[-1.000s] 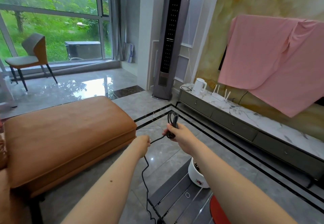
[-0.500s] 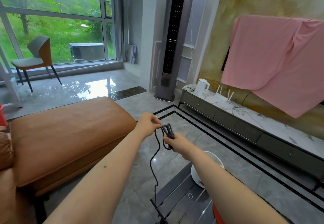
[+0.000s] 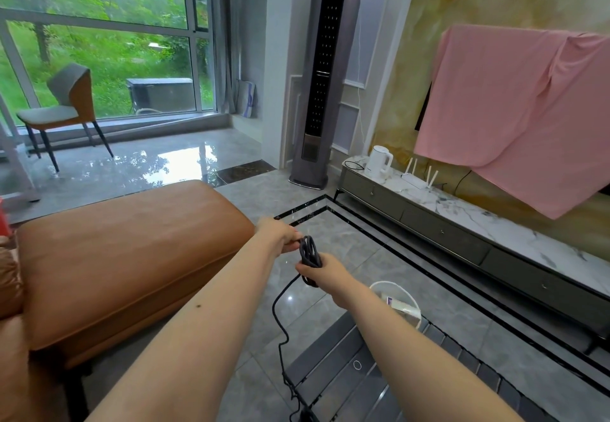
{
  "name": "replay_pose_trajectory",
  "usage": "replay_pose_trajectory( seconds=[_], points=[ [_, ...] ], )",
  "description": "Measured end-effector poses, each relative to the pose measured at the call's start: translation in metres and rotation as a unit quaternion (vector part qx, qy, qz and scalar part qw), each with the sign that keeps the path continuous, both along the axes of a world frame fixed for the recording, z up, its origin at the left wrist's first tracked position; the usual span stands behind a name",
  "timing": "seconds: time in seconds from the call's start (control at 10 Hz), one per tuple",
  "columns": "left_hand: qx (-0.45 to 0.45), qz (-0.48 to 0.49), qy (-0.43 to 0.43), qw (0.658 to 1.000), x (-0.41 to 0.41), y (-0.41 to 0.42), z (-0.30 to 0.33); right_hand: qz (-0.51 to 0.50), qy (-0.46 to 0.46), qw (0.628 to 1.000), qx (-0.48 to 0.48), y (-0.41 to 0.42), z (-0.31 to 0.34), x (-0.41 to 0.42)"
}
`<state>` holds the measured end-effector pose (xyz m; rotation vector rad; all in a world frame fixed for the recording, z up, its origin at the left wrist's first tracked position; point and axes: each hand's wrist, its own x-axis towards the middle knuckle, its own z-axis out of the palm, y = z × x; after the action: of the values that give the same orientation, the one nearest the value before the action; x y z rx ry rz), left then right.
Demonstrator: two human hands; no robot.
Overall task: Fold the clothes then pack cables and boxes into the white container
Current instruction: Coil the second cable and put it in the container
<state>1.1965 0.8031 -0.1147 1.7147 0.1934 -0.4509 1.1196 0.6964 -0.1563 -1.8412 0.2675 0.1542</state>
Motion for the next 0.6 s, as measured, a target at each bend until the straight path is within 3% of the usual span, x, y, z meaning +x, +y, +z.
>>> replay_pose_trajectory(
  seconds=[0.1, 0.2, 0.3, 0.4, 0.6],
  points=[
    [-0.033, -0.002, -0.011, 0.999, 0.006, 0.003, -0.009, -0.023, 0.006, 1.000, 0.003, -0.002, -0.002, 0.000],
    [0.010, -0.038, -0.050, 0.998, -0.001, 0.012, -0.025, -0.048, 0.009, 0.999, -0.005, -0.006, -0.004, 0.002],
    [0.163, -0.149, -0.036, 0.975, -0.008, 0.021, -0.042, -0.080, 0.001, 0.997, 0.012, -0.008, -0.003, 0.004],
    [0.232, -0.226, 0.000, 0.946, -0.015, 0.026, -0.056, -0.109, -0.009, 0.992, 0.059, -0.009, 0.000, 0.007],
    [0.220, -0.190, -0.011, 0.957, -0.016, 0.018, -0.076, -0.118, -0.043, 0.978, 0.169, -0.009, 0.007, 0.008]
  ],
)
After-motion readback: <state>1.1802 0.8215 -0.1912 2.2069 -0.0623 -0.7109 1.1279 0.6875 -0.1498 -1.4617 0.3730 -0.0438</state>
